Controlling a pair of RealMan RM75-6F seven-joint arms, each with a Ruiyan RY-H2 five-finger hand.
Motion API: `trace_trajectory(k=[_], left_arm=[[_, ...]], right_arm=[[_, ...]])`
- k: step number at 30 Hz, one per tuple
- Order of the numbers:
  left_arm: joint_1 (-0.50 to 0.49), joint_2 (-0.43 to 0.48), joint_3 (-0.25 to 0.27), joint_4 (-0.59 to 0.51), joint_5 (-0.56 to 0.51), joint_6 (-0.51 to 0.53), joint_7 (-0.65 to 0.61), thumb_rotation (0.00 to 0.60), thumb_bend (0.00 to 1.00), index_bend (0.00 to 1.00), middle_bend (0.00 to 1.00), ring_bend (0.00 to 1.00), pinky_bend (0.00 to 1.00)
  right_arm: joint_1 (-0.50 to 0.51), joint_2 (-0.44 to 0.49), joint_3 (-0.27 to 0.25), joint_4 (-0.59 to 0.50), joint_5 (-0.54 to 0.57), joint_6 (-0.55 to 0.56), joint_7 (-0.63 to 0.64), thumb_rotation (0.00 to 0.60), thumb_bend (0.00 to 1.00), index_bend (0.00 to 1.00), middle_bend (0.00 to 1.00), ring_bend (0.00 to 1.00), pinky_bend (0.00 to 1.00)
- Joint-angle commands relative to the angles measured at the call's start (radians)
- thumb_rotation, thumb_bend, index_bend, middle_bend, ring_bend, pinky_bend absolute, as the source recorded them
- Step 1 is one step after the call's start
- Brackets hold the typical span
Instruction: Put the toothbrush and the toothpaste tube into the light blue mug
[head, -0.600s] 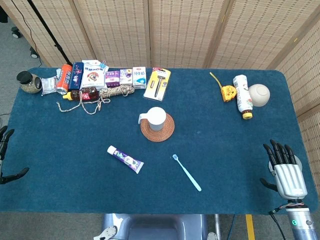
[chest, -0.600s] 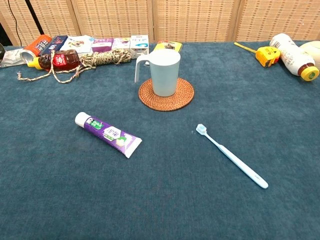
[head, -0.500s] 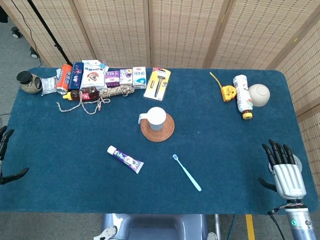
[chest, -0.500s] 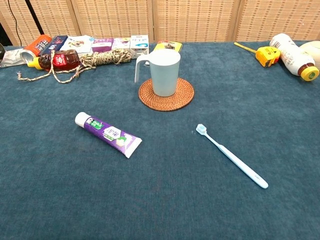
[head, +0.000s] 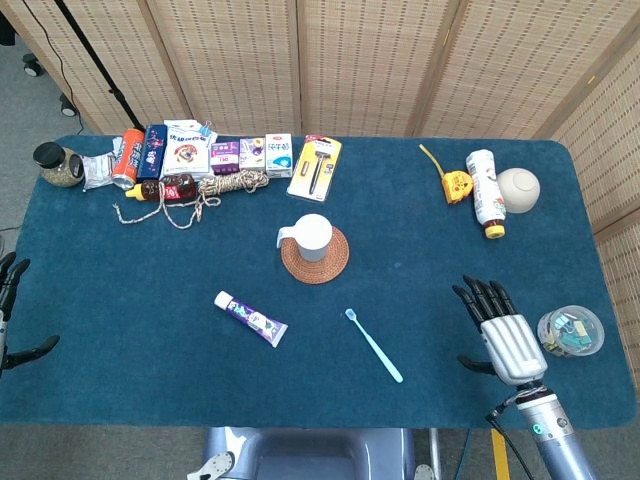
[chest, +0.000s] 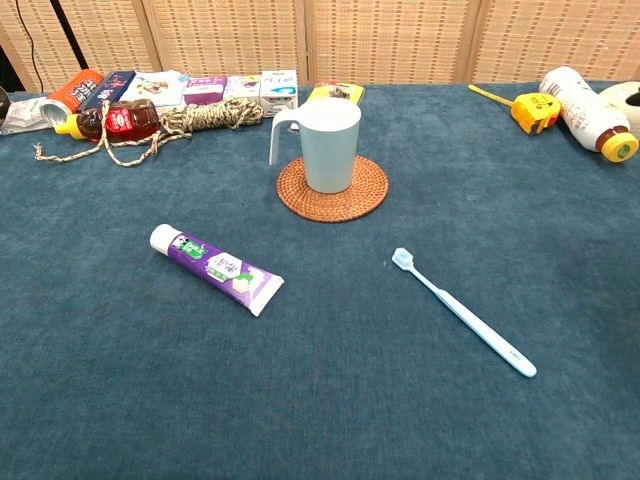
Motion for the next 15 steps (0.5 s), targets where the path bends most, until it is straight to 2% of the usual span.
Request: trace_trajectory(k=[1, 7, 15], left_arm=[[-0.006, -0.002, -0.005, 0.0, -0.013, -0.01, 0.007, 0.6, 0.0, 0.0, 0.0, 0.0, 0.0], [-0.012, -0.004, -0.01, 0.0, -0.031, -0.025, 0.014, 0.6, 0.0, 0.0, 0.0, 0.0, 0.0], [-0.018, -0.004, -0.01, 0.0, -0.038, -0.036, 0.017, 0.6, 0.0, 0.0, 0.0, 0.0, 0.0]], right_arm=[[0.03, -0.031, 0.018, -0.064, 0.021, -0.031, -0.084, 0.6, 0.0, 0.0, 0.0, 0.0, 0.0], [0.064, -0.128, 0.017, -0.112, 0.072, -0.085, -0.229, 0.6, 0.0, 0.05, 0.0, 0.0, 0.0], [0.111, -0.251, -0.002, -0.087, 0.101, -0.151, -0.39, 0.6, 0.0, 0.06, 0.0, 0.0, 0.0]])
